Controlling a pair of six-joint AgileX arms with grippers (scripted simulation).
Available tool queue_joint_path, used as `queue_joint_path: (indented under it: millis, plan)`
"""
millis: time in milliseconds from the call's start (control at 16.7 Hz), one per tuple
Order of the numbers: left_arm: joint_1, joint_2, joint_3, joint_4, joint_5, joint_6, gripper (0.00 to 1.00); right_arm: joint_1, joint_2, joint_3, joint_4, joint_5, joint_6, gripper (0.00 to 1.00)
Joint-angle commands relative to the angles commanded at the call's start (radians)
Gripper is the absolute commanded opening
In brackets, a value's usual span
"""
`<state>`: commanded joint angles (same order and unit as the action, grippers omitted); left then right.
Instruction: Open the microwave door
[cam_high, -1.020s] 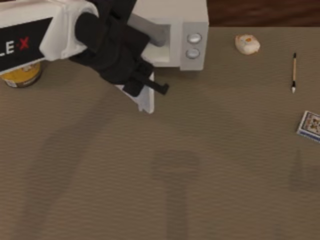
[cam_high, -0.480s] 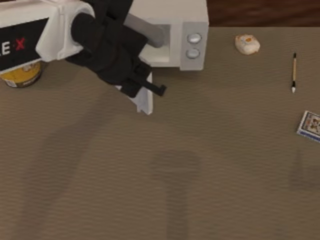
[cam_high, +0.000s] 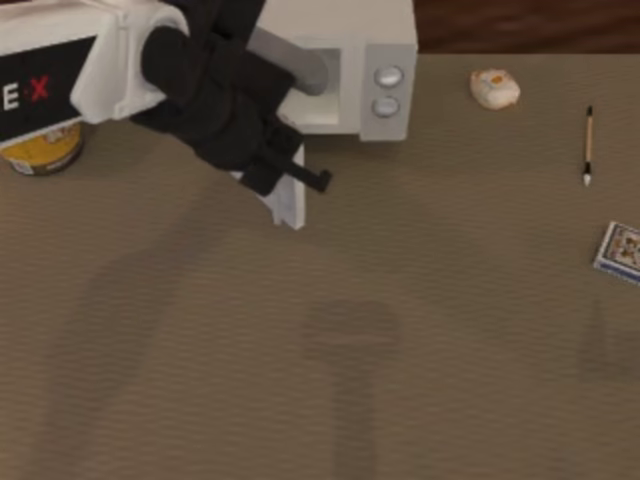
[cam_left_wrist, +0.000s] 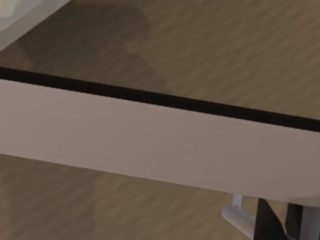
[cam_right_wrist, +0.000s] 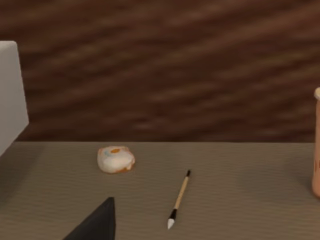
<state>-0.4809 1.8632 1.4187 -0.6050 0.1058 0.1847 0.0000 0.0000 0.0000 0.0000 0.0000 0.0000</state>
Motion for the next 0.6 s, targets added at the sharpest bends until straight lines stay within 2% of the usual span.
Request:
queue_joint_path:
  millis: [600]
  plan:
    - [-0.004, 0.003, -0.004, 0.0, 0.006, -0.003, 0.0, 0.0, 0.0, 0.0, 0.0, 0.0, 0.0, 1.0]
